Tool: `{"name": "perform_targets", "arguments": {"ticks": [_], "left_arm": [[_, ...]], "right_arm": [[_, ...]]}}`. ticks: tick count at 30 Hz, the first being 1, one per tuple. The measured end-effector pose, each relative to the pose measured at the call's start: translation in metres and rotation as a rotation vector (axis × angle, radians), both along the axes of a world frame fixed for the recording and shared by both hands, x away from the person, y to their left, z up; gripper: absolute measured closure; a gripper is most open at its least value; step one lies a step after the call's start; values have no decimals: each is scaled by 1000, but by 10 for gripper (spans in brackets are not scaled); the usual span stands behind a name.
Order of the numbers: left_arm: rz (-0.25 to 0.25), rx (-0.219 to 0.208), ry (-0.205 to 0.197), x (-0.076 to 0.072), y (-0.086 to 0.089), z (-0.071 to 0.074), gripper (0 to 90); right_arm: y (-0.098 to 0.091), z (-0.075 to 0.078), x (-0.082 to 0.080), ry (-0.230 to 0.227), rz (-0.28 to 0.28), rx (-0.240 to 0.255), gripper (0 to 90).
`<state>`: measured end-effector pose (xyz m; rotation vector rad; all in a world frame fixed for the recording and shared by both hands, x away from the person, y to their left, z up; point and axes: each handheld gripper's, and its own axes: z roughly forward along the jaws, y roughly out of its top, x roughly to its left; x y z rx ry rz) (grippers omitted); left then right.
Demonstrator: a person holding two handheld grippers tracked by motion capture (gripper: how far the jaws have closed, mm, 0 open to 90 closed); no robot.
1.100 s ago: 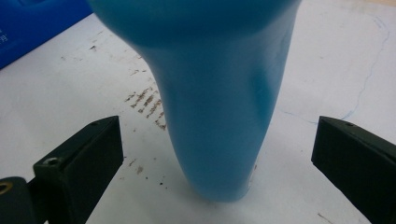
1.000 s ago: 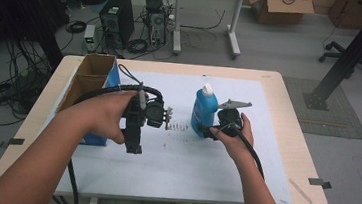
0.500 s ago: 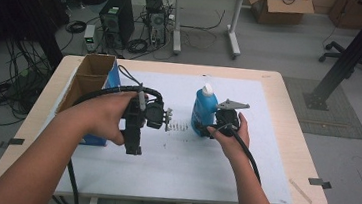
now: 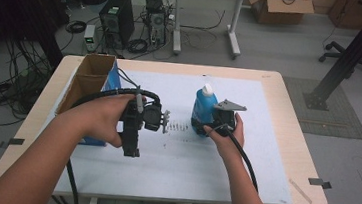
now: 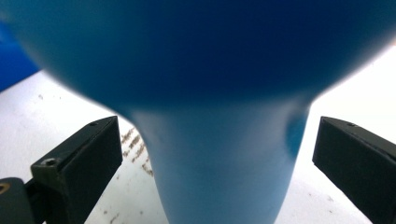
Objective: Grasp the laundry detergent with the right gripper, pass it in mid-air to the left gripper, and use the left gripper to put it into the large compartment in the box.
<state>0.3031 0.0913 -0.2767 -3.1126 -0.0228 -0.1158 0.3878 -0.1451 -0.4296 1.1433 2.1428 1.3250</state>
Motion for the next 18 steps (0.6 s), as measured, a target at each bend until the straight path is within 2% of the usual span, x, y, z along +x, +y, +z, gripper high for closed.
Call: {"name": "perform_targets", "arguments": {"ticks": [12, 18], "left_arm": [[-4, -3, 0, 0, 0, -1, 3], [-6, -3, 1, -1, 1, -1, 3]], "right_arm": [[4, -5, 3, -23, -43, 20, 16], [6, -6, 3, -36, -56, 18, 47]]}}
